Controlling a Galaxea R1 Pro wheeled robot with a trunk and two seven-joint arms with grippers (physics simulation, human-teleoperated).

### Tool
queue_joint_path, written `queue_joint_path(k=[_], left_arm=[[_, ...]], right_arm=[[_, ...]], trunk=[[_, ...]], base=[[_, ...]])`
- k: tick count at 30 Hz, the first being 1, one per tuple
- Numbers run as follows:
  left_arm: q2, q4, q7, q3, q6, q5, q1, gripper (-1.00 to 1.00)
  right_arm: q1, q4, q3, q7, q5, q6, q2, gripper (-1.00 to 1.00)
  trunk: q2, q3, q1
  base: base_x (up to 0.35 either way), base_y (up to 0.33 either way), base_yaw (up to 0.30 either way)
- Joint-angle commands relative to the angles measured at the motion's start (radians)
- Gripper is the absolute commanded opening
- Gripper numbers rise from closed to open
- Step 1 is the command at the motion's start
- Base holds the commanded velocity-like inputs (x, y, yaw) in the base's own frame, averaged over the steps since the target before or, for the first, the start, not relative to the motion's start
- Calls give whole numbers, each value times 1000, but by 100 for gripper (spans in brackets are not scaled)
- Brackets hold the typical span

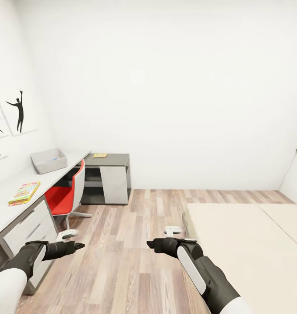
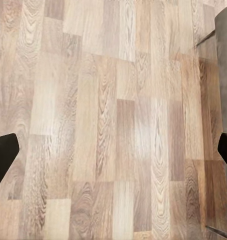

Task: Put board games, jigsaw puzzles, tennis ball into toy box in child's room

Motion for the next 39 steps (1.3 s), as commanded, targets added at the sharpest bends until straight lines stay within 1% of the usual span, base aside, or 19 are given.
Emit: queue_joint_path(k=[1, 13, 39], left_arm=[[-1, -1, -8, 8, 5, -10, -1, 100], [-1, -1, -8, 8, 5, -10, -1, 100], [-1, -1, -8, 8, 5, -9, -1, 100]], right_arm=[[-1, -1, 1, -9, -10, 3, 0, 100], [-1, -1, 1, -9, -11, 3, 0, 100], [-1, -1, 1, -9, -10, 3, 0, 100]], trunk=[[-1, -1, 0], [-1, -1, 0], [-1, -1, 0]], base=[[0, 0, 189], [0, 0, 40], [-6, 0, -30]])
